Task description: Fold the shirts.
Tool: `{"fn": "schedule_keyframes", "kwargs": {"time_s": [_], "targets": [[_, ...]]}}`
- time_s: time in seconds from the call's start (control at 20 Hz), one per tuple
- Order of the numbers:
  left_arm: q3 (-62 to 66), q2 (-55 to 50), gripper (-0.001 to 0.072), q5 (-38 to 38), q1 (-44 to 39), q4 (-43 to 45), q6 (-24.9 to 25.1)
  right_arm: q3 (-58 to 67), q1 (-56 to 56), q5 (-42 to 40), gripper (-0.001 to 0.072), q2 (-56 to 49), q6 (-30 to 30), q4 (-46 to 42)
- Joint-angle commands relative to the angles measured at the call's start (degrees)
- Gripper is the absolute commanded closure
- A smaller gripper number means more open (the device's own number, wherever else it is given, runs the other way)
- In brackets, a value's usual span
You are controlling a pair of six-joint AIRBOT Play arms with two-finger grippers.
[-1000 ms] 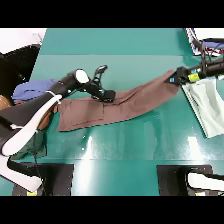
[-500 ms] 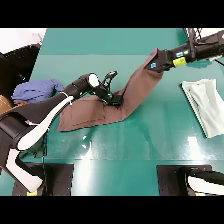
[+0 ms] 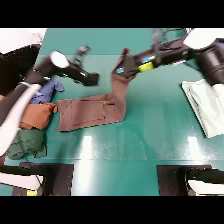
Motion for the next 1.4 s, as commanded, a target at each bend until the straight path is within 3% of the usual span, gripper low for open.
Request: {"fn": "schedule_keyframes", "kwargs": {"time_s": [0.0,0.05,0.2,0.25,0.45,0.55,0.65,0.8,0.95,1.05,1.2,1.35], "targets": [[0.07,11.37,0.0683,-1.46,12.37,8.41,0.42,0.39,10.54,-10.69,0.0693,-6.64,-4.09,3.54],[0.07,13.9,0.0683,-1.49,15.41,9.6,0.42,1.73,13.27,-12.96,0.0676,-9.46,-5.53,3.5],[0.04,19.41,0.0683,-2.14,23.5,10.01,0.39,10.4,18.64,-13.68,0.0203,-18.86,-7.82,3.17],[0.11,20.06,0.0683,-2.67,25.09,9.97,0.39,12.83,19.12,-12.39,0.018,-21.14,-7.82,3.19],[0.09,20.72,0.0683,-5.62,27.28,10.08,0.46,18.18,15.04,0.9,0.0207,-24.28,-6.4,2.01],[0.09,20.72,0.0683,-6.16,27.28,9.77,0.44,18.08,11.23,7.26,0.0279,-23.47,-2.91,-5.25],[0.09,20.72,0.0683,-7.15,27.28,9.77,0.63,14.03,7.02,10.4,0.028,-21.11,-0.9,-10.62],[0.09,20.72,0.0683,-8.28,27.28,9.55,1.92,0.52,-0.09,8.37,0.028,-14.75,0.83,-13.51],[0.09,20.72,0.0683,-8.61,27.28,9.31,1.9,-15.54,-6.99,-0.17,0.0269,-8.0,3.76,-13.18],[0.09,20.63,0.0683,-8.55,27.28,8.5,1.9,-24.96,-10.08,-7.56,0.0042,-5.51,3.8,-9.2],[-0.15,20.48,0.0683,-8.13,27.28,6.14,1.92,-29.7,-10.05,-11.15,0.0041,-8.63,0.17,0.76],[-0.37,20.48,0.0683,-7.17,26.67,5.81,1.92,-26.18,-5.86,-11.5,0.0042,-15.28,-3.32,8.59]]}}
